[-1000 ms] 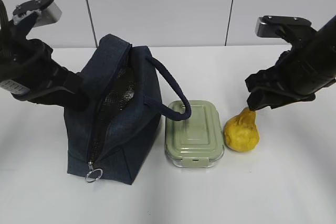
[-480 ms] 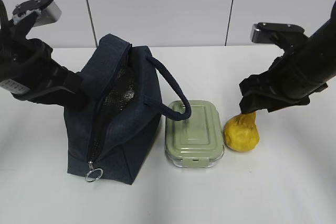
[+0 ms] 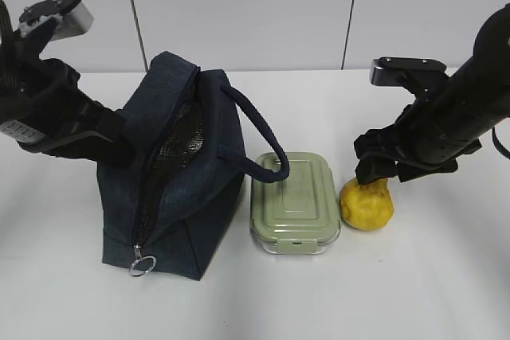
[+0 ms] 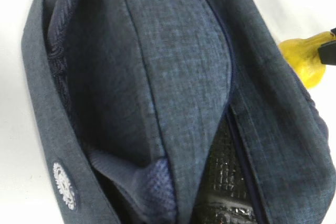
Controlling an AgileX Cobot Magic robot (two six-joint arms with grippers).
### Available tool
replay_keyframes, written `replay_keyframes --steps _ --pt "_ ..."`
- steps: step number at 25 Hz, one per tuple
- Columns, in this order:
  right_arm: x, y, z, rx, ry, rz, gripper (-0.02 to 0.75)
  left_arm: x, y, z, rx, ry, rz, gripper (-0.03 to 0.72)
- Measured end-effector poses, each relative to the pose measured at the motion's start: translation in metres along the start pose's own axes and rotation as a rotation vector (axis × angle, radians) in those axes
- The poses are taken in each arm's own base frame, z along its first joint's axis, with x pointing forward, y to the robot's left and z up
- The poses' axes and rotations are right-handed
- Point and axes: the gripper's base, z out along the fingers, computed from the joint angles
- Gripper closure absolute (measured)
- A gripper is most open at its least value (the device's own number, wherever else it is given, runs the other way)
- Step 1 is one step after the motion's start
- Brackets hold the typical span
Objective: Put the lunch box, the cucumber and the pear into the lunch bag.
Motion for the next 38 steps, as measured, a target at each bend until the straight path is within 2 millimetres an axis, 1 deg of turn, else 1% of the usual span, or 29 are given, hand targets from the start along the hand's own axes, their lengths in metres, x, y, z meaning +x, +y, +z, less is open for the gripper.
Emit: replay_keyframes --steps 7,15,16,17,19,21,26,28,30,32,34,35,36,38 --pt "-0.004 0.0 0.001 0.002 -0.043 0.005 0.221 0.0 0.0 0.0 -0.002 0.001 0.002 0.687" --pt "-0.002 0.0 0.016 -0.035 -0.013 0.007 0.226 0.0 0.0 0.0 -0.004 -0.004 0.002 0.687" --pt "-0.002 0.0 0.017 -0.036 -0.011 0.007 0.246 0.0 0.0 0.0 -0.004 -0.004 0.002 0.687" --pt "-0.002 0.0 0.018 -0.035 -0.01 0.005 0.29 0.0 0.0 0.0 -0.005 -0.005 0.002 0.687" --pt "-0.002 0.0 0.018 -0.035 -0.01 0.002 0.437 0.0 0.0 0.0 -0.005 -0.005 0.003 0.687" --pt "-0.002 0.0 0.018 -0.035 -0.01 -0.001 0.526 0.0 0.0 0.0 -0.005 -0.005 0.003 0.687" --pt "-0.003 0.0 0.014 -0.029 -0.019 -0.014 0.54 0.0 0.0 0.0 -0.005 -0.005 0.003 0.687" --pt "-0.005 0.002 0.004 -0.027 -0.045 -0.026 0.541 0.0 0.0 0.0 -0.005 -0.005 0.003 0.687" --pt "-0.011 0.005 -0.013 -0.028 -0.091 -0.044 0.544 0.0 0.0 0.0 -0.005 -0.005 0.003 0.687" --pt "-0.021 0.01 -0.035 -0.034 -0.158 -0.061 0.544 0.0 0.0 0.0 -0.005 -0.005 0.003 0.687" --pt "-0.033 0.016 -0.064 -0.048 -0.235 -0.082 0.546 0.0 0.001 0.0 -0.006 -0.005 0.004 0.687" --pt "-0.037 0.02 -0.076 -0.063 -0.261 -0.09 0.547 0.0 0.001 0.0 -0.007 -0.005 0.004 0.687" --pt "-0.043 0.026 -0.089 -0.095 -0.294 -0.101 0.547 0.0 0.001 0.0 -0.007 -0.005 0.004 0.687" --pt "-0.052 0.039 -0.107 -0.166 -0.343 -0.141 0.547 0.0 0.001 0.0 -0.008 -0.005 0.006 0.687"
